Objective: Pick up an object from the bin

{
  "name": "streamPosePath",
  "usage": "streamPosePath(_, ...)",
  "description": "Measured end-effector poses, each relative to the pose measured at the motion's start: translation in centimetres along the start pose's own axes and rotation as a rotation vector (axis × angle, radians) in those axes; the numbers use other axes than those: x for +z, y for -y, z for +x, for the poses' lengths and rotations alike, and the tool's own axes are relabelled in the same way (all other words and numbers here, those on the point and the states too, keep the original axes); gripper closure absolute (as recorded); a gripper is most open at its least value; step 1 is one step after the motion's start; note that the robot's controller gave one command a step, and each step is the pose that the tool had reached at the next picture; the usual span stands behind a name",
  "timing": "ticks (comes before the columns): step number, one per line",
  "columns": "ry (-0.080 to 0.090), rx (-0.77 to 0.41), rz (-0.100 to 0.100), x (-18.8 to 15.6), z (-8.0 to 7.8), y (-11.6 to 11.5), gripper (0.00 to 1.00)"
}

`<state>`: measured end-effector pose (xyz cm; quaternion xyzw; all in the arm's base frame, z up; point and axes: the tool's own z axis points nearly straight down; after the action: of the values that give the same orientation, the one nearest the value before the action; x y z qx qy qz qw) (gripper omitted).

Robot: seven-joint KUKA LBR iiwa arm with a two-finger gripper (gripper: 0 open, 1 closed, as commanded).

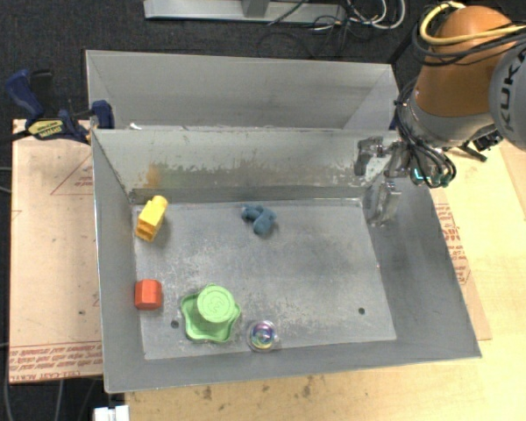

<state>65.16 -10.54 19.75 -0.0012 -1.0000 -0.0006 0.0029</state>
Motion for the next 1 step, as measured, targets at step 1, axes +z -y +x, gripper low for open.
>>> streamPosePath(1,-0.001,-0.165,-0.001,11.32,5.69,0.88,0.00)
